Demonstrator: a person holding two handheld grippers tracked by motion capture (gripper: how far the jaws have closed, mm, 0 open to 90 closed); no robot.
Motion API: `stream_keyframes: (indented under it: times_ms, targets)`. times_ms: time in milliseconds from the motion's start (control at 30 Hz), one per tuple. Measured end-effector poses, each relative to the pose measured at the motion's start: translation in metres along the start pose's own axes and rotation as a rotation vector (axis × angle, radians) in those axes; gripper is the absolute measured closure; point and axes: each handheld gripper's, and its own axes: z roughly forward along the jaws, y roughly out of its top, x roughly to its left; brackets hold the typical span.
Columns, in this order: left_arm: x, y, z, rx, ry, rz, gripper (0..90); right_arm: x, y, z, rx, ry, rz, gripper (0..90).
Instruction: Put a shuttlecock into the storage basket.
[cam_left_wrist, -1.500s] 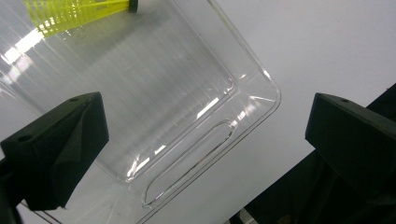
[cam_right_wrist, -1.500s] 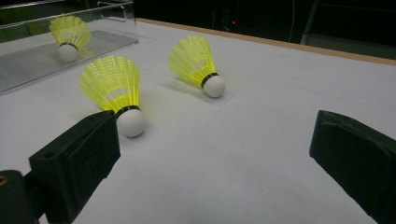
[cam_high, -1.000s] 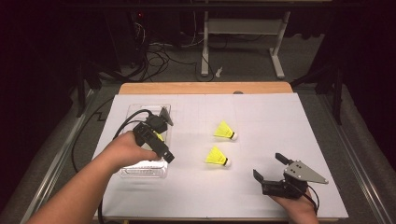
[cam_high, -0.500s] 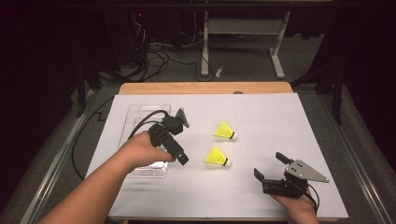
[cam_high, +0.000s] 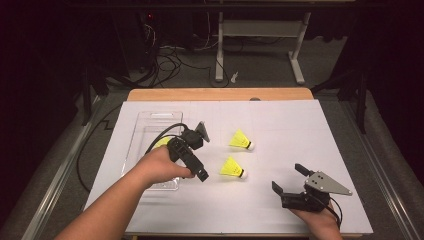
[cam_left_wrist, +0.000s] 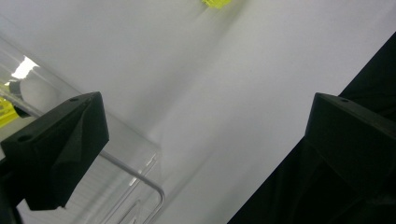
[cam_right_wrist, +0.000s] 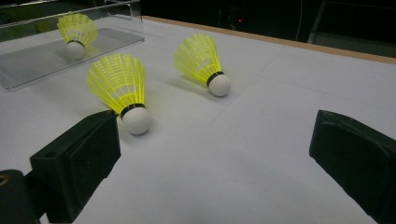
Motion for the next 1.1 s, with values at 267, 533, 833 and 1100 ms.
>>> stream_keyframes:
  times_ms: [267,533,833,1100]
  targets:
    - [-0.001,0.005,0.015,-0.013,-0.023,0.01,0.8,0.0,0.0,0.001,0.005,0.006,0.003,2.6]
    - [-0.009,0.014,0.026,-0.003,-0.035,0.04,1.1,0.0,0.0,0.0,0.003,0.006,0.0,2.6]
    - [-0.013,0.023,0.036,0.001,-0.034,0.048,1.1,0.0,0.0,0.0,0.001,0.004,0.0,2.5]
    - [-0.015,0.028,0.033,0.009,-0.034,0.063,2.6,-0.001,0.001,-0.001,-0.005,0.003,-0.002,2.5]
